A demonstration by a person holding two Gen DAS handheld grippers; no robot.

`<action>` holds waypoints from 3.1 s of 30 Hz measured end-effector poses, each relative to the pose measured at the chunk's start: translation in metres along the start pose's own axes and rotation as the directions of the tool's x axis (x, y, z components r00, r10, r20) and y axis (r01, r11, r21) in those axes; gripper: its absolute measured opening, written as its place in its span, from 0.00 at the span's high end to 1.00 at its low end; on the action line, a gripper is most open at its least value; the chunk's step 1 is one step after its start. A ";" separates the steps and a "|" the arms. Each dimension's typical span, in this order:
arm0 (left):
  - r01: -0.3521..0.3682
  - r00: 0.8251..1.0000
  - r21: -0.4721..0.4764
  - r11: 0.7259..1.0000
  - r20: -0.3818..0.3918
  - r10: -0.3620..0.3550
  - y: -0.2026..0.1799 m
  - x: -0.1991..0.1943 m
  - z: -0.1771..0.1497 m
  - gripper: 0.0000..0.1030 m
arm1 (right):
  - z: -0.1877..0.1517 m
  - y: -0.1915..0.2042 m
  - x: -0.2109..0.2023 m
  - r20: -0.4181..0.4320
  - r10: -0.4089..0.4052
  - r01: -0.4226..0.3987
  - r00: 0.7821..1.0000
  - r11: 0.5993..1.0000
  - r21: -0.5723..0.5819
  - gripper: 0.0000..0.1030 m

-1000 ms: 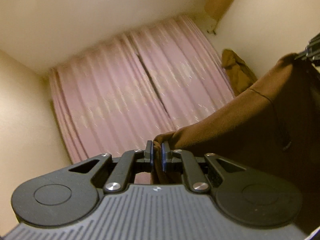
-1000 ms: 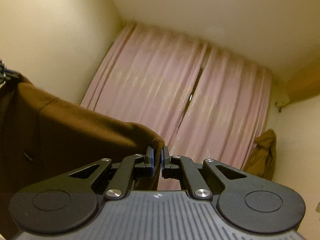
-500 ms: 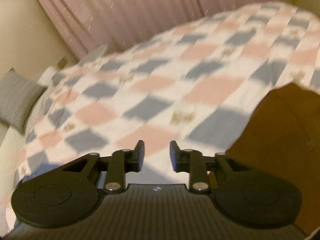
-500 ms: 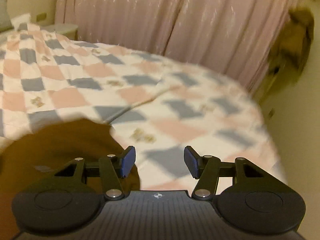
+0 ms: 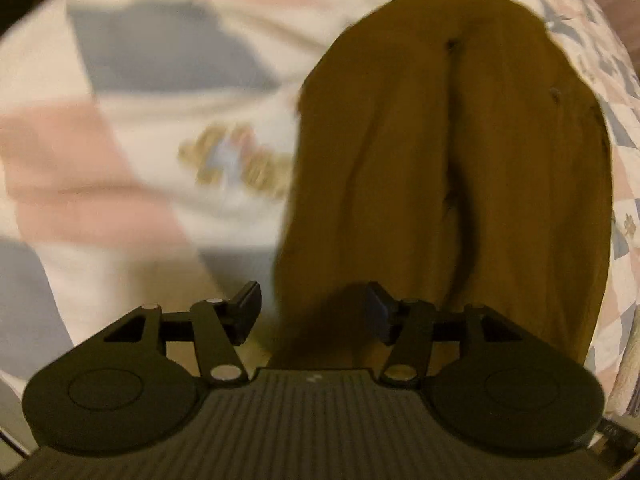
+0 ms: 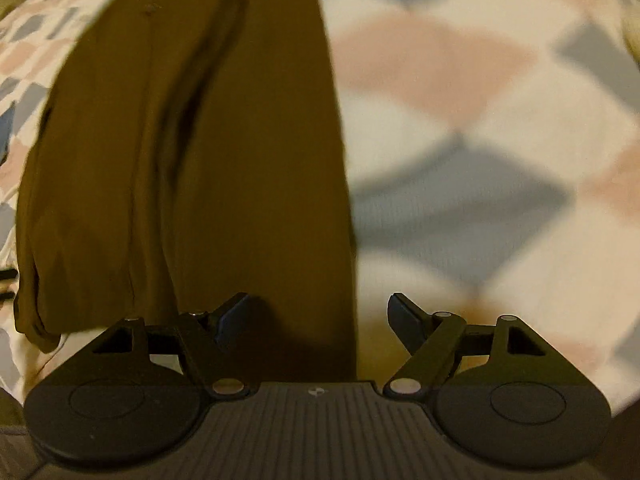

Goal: Fold clothes

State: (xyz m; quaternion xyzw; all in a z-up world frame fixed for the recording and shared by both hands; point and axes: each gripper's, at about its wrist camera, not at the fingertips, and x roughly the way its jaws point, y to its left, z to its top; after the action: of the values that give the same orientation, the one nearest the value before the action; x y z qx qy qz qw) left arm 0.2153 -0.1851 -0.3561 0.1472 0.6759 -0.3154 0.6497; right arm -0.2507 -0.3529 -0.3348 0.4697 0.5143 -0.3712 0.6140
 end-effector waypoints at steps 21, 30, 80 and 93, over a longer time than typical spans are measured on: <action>-0.402 0.861 0.267 0.876 0.437 0.261 0.040 -0.142 0.046 0.78 | 0.019 -0.095 -0.155 0.461 -0.241 0.228 0.854 0.970 0.083 0.34; -0.052 0.984 0.482 0.874 0.176 -0.038 -0.035 -0.042 -0.076 0.67 | -0.069 0.068 -0.041 0.292 0.073 0.099 0.954 0.840 -0.533 0.43; -0.014 0.992 0.431 0.902 0.116 -0.041 -0.042 -0.008 -0.068 0.98 | 0.041 -0.083 0.017 0.162 0.346 -0.356 0.924 0.934 0.037 0.91; -0.069 0.992 0.386 0.920 0.122 0.023 -0.033 -0.028 -0.102 0.98 | 0.010 -0.086 0.007 0.100 0.285 -0.291 0.953 0.955 0.049 0.92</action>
State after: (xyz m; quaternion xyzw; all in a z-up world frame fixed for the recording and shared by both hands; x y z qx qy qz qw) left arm 0.1186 -0.1410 -0.3259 0.2706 0.5576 -0.4360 0.6525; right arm -0.3272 -0.3863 -0.3585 0.5414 0.3996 -0.3147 0.6694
